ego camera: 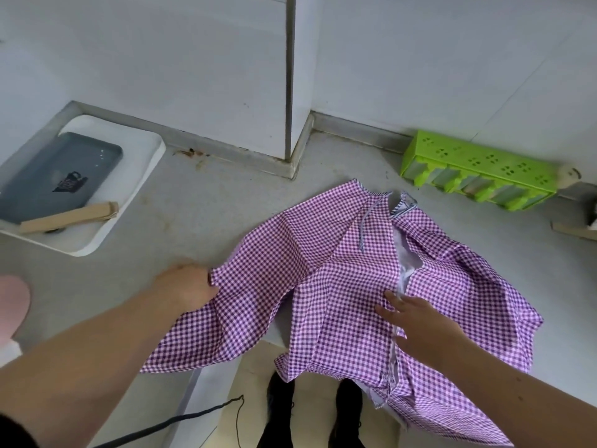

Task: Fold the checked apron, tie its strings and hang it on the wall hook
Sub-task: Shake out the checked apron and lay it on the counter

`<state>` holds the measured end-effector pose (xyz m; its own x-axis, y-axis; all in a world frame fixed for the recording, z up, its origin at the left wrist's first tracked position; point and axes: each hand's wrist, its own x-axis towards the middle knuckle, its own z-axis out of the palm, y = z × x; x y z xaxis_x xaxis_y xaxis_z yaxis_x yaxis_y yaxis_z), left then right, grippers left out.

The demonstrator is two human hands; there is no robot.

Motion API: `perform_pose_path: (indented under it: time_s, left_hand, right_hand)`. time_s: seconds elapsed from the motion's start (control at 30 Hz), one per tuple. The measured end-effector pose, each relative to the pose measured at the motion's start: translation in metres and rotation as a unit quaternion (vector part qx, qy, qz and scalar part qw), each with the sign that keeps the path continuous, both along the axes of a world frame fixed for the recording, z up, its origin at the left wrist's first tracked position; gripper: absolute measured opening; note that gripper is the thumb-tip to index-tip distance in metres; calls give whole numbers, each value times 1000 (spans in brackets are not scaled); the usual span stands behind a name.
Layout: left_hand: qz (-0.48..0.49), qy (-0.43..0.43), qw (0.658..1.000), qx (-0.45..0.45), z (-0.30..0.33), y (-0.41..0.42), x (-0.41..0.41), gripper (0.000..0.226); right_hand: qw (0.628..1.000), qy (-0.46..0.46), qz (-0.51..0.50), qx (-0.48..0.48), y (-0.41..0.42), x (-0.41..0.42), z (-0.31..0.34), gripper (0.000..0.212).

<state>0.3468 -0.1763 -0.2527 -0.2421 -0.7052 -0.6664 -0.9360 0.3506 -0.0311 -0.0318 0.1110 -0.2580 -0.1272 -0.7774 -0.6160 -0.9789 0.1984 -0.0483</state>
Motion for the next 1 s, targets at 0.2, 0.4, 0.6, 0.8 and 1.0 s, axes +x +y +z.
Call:
perform_pose_path:
  time_s: [0.2,0.4,0.6,0.8,1.0]
  left_hand:
    - [9,101,990,-98,32,-40,-19,33]
    - [-49,-41,946,-319,72,-84,-14,40]
    - [-321,143,923,-154,49,-3,-72,41]
    - [-439,99,893,31,20,102,-163,77]
    - [-443,-14,896,-18,4,112,-174,107]
  right_hand:
    - [1000,2,13,-3,-4,6,12,66]
    - [1000,12,20,7,-6,9,16,65]
    - [1000,9,12,-2,-1,10,11,72]
    - [999,6,-6,-43,9,13,21,66]
    - [996,-7,41,-75,31,12,17,49]
